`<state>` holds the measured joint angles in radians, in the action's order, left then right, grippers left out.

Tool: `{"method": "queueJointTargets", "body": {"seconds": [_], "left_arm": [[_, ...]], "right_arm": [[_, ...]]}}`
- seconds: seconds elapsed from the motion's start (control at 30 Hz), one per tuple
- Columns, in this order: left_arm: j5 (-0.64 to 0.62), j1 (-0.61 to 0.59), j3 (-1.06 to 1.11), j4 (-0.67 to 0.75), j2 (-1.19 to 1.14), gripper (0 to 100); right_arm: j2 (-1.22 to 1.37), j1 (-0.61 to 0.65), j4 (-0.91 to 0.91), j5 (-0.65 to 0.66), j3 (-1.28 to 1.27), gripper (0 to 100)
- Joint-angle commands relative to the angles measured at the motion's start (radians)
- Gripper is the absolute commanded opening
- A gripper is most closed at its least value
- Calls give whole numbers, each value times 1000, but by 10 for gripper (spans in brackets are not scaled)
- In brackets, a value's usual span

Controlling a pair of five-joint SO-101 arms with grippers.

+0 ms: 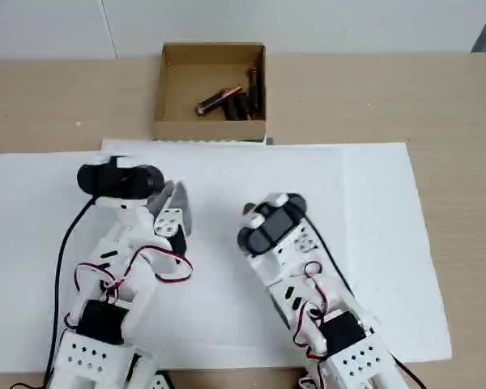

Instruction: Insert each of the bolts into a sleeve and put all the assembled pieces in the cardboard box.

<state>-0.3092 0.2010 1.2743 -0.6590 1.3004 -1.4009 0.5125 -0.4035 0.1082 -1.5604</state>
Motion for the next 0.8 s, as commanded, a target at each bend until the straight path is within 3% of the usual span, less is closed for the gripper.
{"method": "queueJointTargets", "body": {"seconds": [0.0, 0.1, 0.33, 0.77], "left_arm": [[40, -52, 42, -2, 15, 5], [68, -71, 114, 0, 15, 5], [120, -71, 216, 0, 15, 5], [143, -71, 272, 0, 15, 5]], "right_arm": [[-13, -71, -4, -2, 75, 2], [-4, -120, -36, -52, 112, 2], [90, -136, -315, -281, 325, 2], [657, -134, -323, -279, 873, 2]]}}
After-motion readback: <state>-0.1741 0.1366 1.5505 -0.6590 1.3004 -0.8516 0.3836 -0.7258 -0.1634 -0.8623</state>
